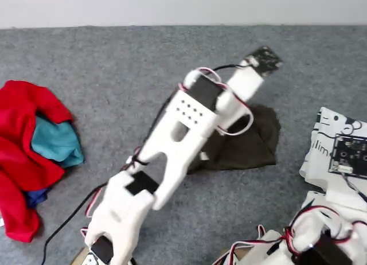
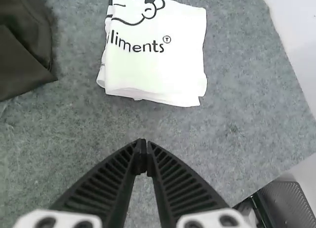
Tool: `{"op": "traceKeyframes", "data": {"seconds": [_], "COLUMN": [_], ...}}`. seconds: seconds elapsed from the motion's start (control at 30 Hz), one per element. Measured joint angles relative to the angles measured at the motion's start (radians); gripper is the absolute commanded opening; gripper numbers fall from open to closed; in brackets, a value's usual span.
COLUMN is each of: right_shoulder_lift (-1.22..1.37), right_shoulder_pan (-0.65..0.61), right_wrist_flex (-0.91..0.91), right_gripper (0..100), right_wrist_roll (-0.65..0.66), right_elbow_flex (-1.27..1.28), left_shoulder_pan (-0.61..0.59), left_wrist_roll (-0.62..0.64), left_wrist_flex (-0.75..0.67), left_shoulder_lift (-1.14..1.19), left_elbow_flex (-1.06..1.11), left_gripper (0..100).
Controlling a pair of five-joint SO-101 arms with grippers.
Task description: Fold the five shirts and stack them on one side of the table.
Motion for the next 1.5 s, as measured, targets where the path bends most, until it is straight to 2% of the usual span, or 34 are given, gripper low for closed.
{"op": "traceKeyframes", "data": {"seconds": [0.37, 0.43, 0.57, 0.63, 0.8, 1.03, 1.27, 1.5], "right_shoulder_lift": [0.000, 0.000, 0.000, 0.000, 0.000, 0.000, 0.000, 0.000], "right_shoulder_pan": [0.000, 0.000, 0.000, 0.000, 0.000, 0.000, 0.000, 0.000], "right_wrist_flex": [0.000, 0.000, 0.000, 0.000, 0.000, 0.000, 0.000, 0.000], "right_gripper": [1.4, 1.4, 1.4, 1.4, 1.3, 1.3, 1.3, 1.3], "right_wrist_roll": [0.000, 0.000, 0.000, 0.000, 0.000, 0.000, 0.000, 0.000], "right_elbow_flex": [0.000, 0.000, 0.000, 0.000, 0.000, 0.000, 0.002, 0.002], "left_shoulder_pan": [0.038, 0.037, 0.040, 0.044, 0.014, -0.120, -0.212, -0.163], "left_wrist_roll": [0.035, 0.038, 0.040, 0.077, 0.130, 0.086, -0.017, -0.086], "left_wrist_flex": [-0.006, -0.028, -0.061, -0.066, -0.049, 0.000, 0.000, 0.000], "left_shoulder_lift": [0.365, 0.402, 0.428, 0.428, 0.427, 0.396, 0.379, 0.410], "left_elbow_flex": [-0.445, -0.477, -0.488, -0.497, -0.542, -0.526, -0.318, -0.193], "left_gripper": [1, 5, 21, 23, 21, 1, 1, 1]}}
